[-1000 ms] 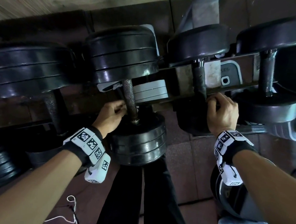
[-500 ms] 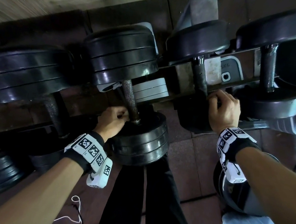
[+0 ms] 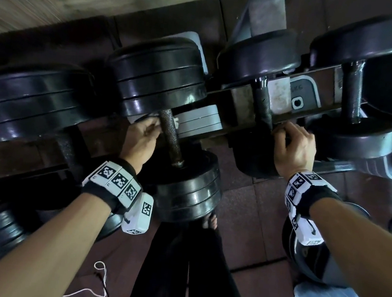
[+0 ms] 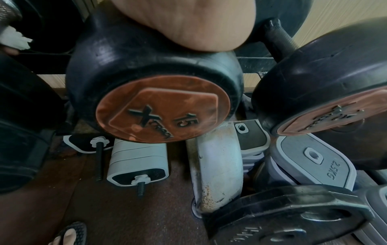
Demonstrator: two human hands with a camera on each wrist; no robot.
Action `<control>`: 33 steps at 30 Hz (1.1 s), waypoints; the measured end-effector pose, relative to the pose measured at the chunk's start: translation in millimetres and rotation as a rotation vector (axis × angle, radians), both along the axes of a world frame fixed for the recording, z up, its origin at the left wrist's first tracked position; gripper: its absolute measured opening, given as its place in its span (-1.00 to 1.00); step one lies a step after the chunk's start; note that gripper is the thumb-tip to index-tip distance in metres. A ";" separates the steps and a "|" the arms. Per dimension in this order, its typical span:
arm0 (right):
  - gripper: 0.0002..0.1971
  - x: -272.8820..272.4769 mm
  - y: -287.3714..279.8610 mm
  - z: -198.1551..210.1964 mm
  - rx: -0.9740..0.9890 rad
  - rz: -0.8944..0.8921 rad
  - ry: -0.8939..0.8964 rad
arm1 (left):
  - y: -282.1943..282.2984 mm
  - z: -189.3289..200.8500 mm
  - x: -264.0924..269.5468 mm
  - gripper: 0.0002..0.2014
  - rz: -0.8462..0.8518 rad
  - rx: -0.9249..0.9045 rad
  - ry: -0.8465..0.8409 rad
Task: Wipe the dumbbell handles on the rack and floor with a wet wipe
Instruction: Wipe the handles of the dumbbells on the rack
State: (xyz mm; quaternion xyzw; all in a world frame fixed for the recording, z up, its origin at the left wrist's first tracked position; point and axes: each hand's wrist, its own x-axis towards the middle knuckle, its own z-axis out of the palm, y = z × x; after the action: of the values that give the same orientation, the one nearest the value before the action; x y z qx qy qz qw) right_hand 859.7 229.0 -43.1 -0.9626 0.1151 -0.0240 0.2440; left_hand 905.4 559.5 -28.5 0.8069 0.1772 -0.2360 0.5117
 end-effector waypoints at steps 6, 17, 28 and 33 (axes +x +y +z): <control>-0.71 -0.6 2.5 2.4 0.027 -0.009 -0.017 | 10.5 -32.6 -45.4 -0.82 -0.289 0.180 0.248; -0.72 -0.6 4.2 5.6 0.037 -0.035 0.015 | -8.1 18.0 -50.7 -0.84 -0.164 0.315 0.213; -0.73 0.8 2.4 12.8 -0.013 0.068 0.124 | -91.7 67.2 -44.3 -0.82 -0.096 0.238 0.075; -0.68 4.9 -5.5 16.0 0.065 0.160 0.135 | -166.7 61.3 -27.0 -0.85 -0.033 0.035 0.035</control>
State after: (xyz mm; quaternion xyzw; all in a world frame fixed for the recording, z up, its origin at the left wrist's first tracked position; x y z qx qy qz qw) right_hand 864.6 223.5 -27.2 -0.9598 0.0547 0.0644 0.2678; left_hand 878.3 392.8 32.8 0.8144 0.1769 -0.2554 0.4901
